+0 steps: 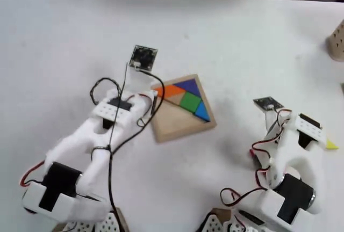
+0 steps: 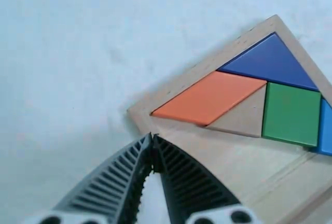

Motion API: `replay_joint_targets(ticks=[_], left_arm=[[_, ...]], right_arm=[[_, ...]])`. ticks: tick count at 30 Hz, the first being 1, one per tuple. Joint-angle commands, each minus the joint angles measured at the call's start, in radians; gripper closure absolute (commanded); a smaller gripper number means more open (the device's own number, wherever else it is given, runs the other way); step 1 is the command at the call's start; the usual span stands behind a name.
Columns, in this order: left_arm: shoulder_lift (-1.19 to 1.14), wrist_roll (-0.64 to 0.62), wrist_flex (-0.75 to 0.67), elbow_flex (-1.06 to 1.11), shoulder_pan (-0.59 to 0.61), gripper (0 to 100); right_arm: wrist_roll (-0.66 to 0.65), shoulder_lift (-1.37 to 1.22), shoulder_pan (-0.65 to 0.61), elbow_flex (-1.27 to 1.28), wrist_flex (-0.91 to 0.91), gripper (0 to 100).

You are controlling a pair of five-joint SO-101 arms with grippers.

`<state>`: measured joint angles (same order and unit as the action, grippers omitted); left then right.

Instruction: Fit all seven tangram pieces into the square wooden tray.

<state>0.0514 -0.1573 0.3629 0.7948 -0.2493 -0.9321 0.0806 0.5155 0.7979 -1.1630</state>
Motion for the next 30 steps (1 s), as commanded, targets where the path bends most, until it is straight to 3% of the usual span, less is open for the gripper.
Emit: replay_joint_targets(ticks=[1,6,12,21,30], left_arm=[[-0.001,0.032,-0.026,-0.063,0.012,97],[-0.001,0.032,-0.026,-0.063,0.012,97],[-0.001,0.032,-0.026,-0.063,0.012,97],[-0.001,0.032,-0.026,-0.063,0.012,97],[-0.001,0.032,-0.026,-0.063,0.012,97]], right_arm=[[-0.038,0.002,0.041,-0.028,0.002,67.6],[-0.037,-0.002,0.042,-0.028,0.007,69.3],[-0.029,-0.002,0.041,-0.029,0.007,87.5],[-0.028,0.005,0.045,-0.035,-0.016,87.2],[-0.026,0.007,0.045,-0.218,-0.246,86.8]])
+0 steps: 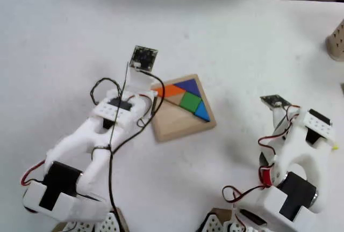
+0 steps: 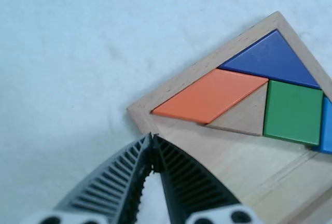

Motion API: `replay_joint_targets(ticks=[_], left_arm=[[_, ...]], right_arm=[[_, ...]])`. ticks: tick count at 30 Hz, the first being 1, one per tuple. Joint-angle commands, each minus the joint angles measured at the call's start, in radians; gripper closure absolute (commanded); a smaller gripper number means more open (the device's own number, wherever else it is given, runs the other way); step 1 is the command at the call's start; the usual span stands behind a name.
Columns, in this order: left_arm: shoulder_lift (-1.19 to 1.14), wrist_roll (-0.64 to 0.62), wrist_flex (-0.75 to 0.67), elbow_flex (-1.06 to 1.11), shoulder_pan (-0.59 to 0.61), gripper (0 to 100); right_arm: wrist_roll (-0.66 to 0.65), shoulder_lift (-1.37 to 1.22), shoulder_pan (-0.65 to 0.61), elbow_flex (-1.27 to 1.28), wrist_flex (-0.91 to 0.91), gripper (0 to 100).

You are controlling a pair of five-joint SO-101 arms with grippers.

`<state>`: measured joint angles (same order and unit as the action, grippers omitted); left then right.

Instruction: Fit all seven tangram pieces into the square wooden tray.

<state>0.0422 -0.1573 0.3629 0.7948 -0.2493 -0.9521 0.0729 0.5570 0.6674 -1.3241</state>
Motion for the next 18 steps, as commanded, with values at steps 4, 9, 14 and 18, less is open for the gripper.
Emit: replay_joint_targets(ticks=[4,9,14,18], left_arm=[[0.010,0.032,-0.026,-0.063,0.012,97],[0.010,0.032,-0.026,-0.063,0.012,97],[0.010,0.032,-0.026,-0.063,0.012,97],[0.010,0.032,-0.026,-0.063,0.012,97]], right_arm=[[-0.006,0.081,0.036,-0.132,-0.147,82.7],[-0.018,0.255,0.107,0.023,-0.088,68.3],[-0.018,0.354,0.105,0.278,0.019,67.6],[-0.009,0.377,0.108,0.361,0.048,67.6]])
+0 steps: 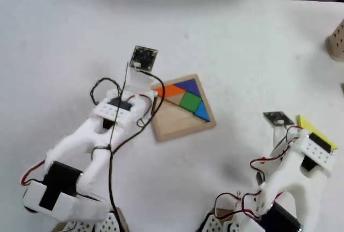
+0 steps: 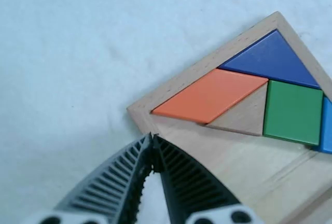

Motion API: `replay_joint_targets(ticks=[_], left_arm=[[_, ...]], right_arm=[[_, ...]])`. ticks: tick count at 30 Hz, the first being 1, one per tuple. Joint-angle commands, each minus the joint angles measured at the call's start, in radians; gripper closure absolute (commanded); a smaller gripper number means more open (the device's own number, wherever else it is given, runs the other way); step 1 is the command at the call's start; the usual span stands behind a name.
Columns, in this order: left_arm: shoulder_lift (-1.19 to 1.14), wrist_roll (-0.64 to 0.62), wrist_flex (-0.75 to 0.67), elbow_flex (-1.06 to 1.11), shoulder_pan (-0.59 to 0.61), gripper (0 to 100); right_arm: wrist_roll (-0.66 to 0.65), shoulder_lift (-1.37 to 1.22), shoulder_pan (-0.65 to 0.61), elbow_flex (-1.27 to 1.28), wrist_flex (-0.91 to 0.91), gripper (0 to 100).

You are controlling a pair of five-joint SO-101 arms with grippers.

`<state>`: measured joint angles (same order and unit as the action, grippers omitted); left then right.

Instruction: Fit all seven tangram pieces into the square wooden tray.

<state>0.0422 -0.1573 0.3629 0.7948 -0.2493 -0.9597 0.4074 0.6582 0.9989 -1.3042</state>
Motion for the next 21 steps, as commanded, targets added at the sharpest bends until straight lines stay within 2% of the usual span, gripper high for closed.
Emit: replay_joint_targets(ticks=[1,7,14,21], left_arm=[[0.010,0.032,-0.026,-0.063,0.012,97],[0.010,0.032,-0.026,-0.063,0.012,97],[0.010,0.032,-0.026,-0.063,0.012,97],[0.010,0.032,-0.026,-0.061,0.012,97]], right_arm=[[-0.002,0.045,0.022,0.040,0.048,67.6],[-0.009,0.041,0.145,0.098,0.168,67.6],[0.028,0.047,0.140,0.112,0.189,68.8],[0.103,0.047,0.068,0.071,0.205,71.4]])
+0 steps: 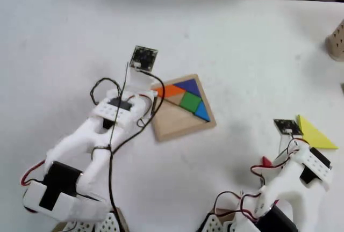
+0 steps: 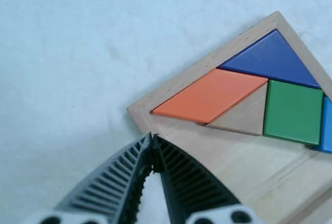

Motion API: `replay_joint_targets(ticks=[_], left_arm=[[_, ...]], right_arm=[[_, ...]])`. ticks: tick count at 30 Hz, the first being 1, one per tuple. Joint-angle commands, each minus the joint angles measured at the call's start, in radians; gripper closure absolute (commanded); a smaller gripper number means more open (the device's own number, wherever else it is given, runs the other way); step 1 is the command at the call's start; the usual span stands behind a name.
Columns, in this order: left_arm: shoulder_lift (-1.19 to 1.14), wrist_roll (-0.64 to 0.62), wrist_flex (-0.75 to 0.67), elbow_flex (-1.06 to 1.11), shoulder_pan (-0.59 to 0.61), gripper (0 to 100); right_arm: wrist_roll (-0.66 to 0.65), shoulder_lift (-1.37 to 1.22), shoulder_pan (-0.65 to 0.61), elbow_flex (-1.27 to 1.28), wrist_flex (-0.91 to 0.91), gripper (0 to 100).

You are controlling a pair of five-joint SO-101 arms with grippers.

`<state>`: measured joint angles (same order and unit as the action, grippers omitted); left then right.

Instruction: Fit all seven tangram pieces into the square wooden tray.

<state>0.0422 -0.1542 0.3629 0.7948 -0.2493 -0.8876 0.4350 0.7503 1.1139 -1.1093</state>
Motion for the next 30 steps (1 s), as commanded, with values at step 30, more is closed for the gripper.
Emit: replay_joint_targets(ticks=[30], left_arm=[[0.012,0.029,-0.026,-0.063,0.012,97]], right_arm=[[0.048,0.010,-0.058,-0.040,0.044,71.4]])
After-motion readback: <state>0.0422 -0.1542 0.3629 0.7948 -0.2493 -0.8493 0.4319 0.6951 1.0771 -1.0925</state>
